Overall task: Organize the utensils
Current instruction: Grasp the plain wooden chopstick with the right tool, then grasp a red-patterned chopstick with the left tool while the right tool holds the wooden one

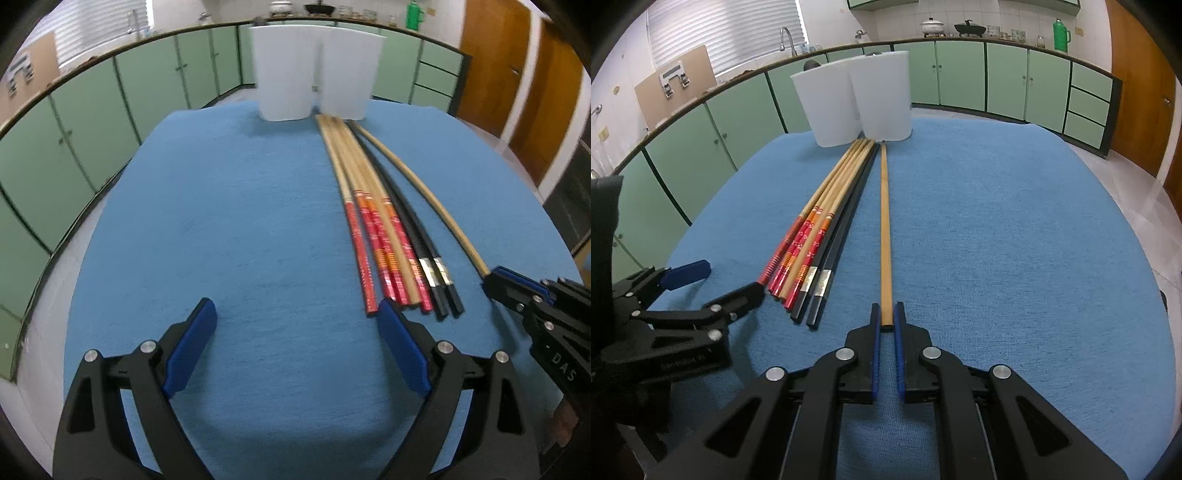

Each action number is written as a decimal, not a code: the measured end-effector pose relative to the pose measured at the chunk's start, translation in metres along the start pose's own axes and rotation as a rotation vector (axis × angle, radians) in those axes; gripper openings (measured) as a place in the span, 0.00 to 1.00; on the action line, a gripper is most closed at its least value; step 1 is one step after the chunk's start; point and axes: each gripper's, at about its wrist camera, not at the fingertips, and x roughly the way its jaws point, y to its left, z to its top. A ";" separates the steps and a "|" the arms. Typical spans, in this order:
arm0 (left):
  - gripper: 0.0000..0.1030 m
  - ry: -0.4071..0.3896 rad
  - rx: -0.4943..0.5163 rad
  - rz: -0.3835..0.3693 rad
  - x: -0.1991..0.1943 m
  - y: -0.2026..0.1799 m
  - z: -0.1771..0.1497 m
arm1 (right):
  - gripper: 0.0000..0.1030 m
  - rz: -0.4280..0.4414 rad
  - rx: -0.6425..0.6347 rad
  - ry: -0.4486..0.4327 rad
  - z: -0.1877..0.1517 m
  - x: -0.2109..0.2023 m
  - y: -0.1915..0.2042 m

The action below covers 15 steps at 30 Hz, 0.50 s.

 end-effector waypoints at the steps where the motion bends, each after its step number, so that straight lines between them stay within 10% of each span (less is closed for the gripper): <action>1: 0.85 0.000 -0.014 0.010 -0.001 0.004 -0.001 | 0.07 0.003 -0.001 0.000 0.000 0.000 0.000; 15: 0.82 -0.005 -0.047 0.004 -0.005 0.010 0.000 | 0.11 0.058 0.010 -0.001 -0.002 -0.003 -0.006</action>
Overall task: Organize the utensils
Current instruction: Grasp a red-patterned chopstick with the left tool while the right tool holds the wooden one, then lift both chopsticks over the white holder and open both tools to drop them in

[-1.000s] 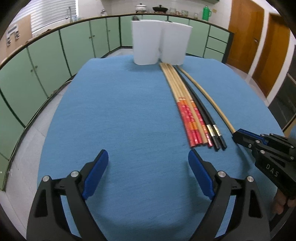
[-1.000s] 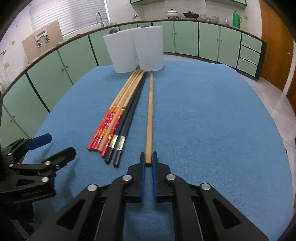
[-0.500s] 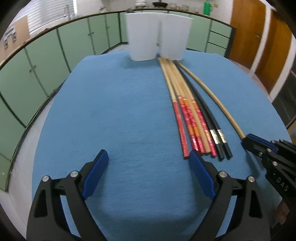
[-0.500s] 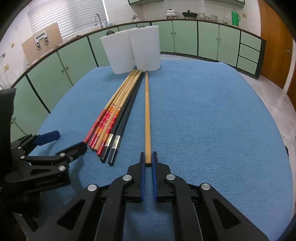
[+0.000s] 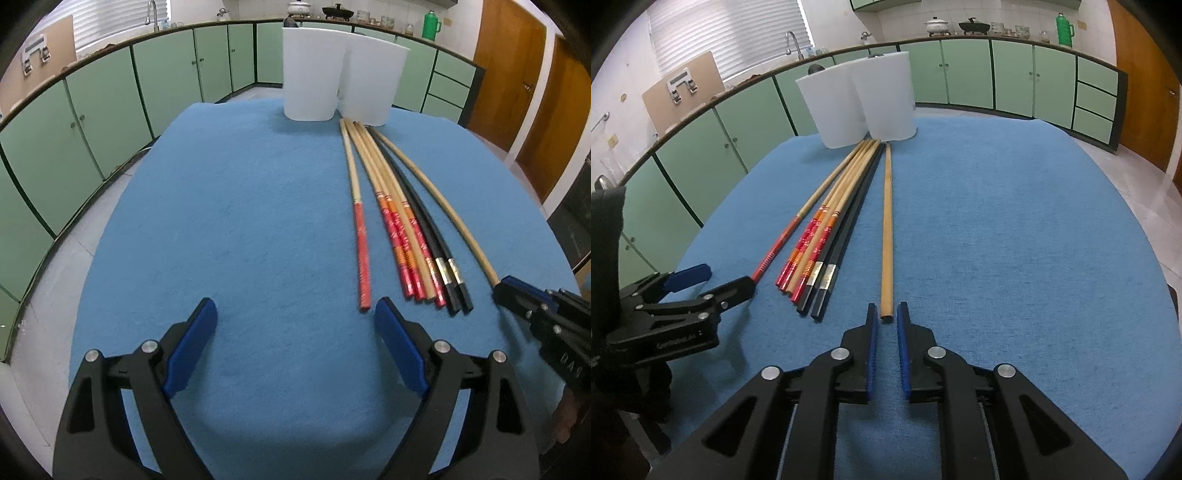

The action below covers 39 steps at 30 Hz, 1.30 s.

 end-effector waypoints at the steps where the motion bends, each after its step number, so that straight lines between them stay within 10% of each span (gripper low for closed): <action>1: 0.80 0.000 0.002 0.002 0.002 -0.002 0.002 | 0.11 -0.001 -0.002 0.001 0.000 0.001 0.000; 11: 0.56 -0.023 0.016 -0.009 0.003 -0.015 0.003 | 0.07 -0.011 -0.021 0.003 0.004 0.005 0.005; 19: 0.05 -0.039 0.045 -0.049 0.004 -0.035 0.003 | 0.07 -0.011 0.010 -0.007 0.001 -0.001 -0.002; 27: 0.05 -0.042 0.026 -0.068 -0.010 -0.029 0.006 | 0.07 -0.034 -0.027 -0.038 0.005 -0.022 -0.004; 39: 0.05 -0.268 0.092 -0.043 -0.124 -0.015 0.051 | 0.07 -0.033 -0.105 -0.208 0.069 -0.100 -0.002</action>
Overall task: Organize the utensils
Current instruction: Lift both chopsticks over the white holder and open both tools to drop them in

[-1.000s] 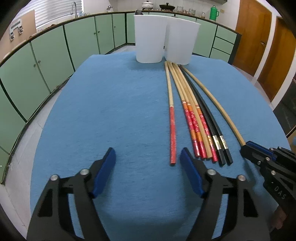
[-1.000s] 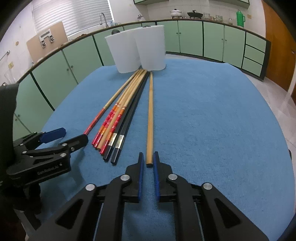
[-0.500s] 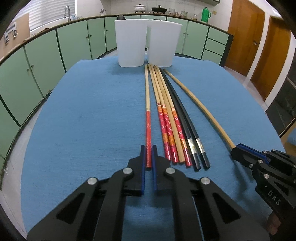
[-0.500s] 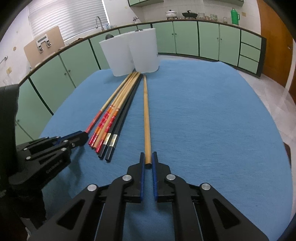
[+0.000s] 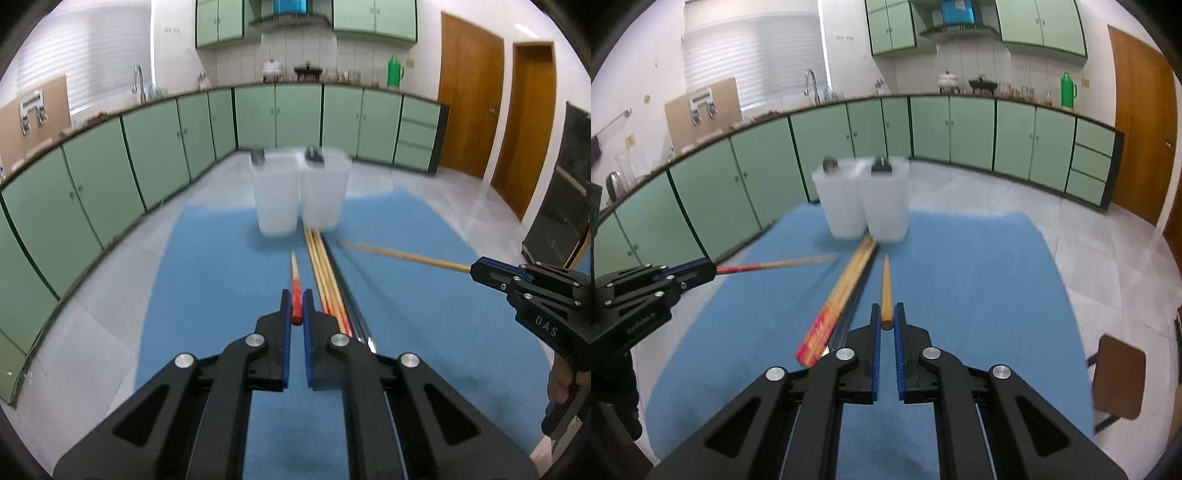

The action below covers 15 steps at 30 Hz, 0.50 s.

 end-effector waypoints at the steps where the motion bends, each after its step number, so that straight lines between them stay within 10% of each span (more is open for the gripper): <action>1: 0.05 -0.014 0.003 -0.003 -0.003 0.000 0.006 | 0.07 0.001 -0.005 -0.012 0.009 -0.005 -0.001; 15: 0.05 -0.111 0.041 -0.080 -0.014 0.005 0.076 | 0.06 0.095 -0.093 0.023 0.113 -0.004 -0.008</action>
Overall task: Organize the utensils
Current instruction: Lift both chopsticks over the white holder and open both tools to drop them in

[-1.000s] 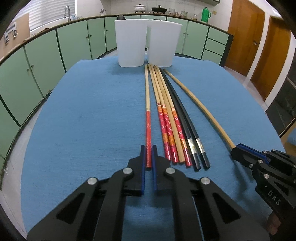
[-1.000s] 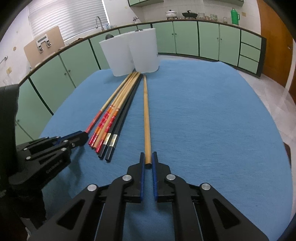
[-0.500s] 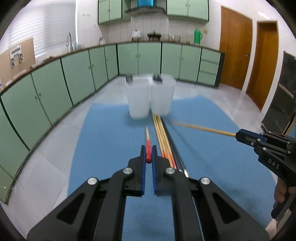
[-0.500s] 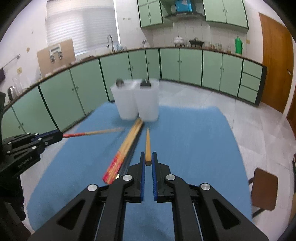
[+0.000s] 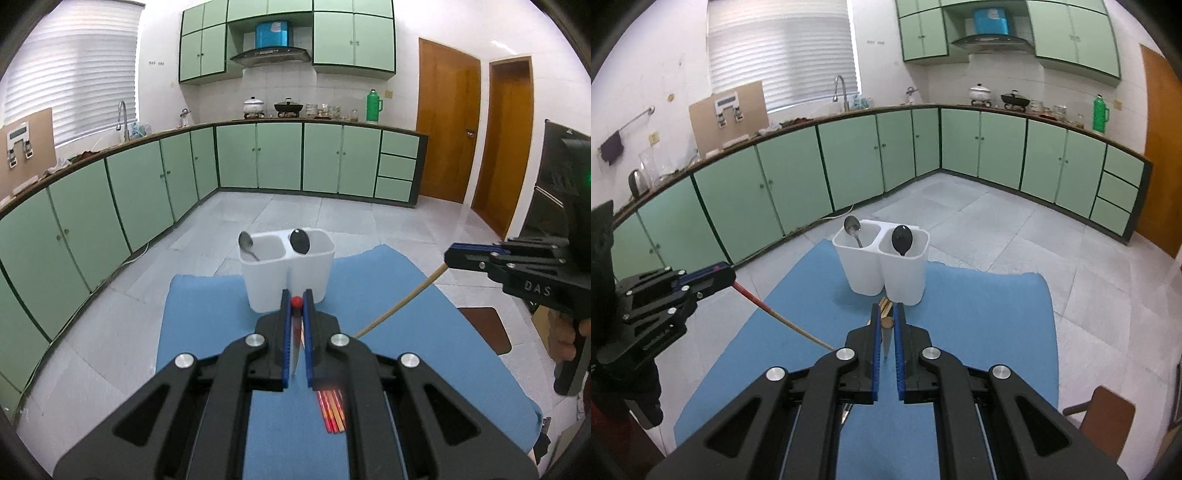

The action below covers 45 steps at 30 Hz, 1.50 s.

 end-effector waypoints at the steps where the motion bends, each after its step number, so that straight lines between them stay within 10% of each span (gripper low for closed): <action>1: 0.05 -0.002 -0.001 -0.004 0.002 0.000 0.000 | 0.06 -0.002 -0.006 0.003 0.006 0.001 -0.001; 20: 0.05 -0.237 -0.012 0.005 0.005 0.011 0.106 | 0.06 -0.026 -0.036 -0.234 0.134 -0.029 -0.013; 36: 0.07 -0.063 -0.047 0.023 0.122 0.024 0.106 | 0.07 -0.045 0.012 -0.058 0.131 0.079 -0.033; 40: 0.34 -0.048 -0.063 0.018 0.122 0.033 0.093 | 0.29 -0.051 0.035 -0.070 0.120 0.077 -0.039; 45: 0.44 -0.044 -0.070 0.022 0.103 0.038 0.070 | 0.51 -0.113 0.034 -0.104 0.092 0.054 -0.041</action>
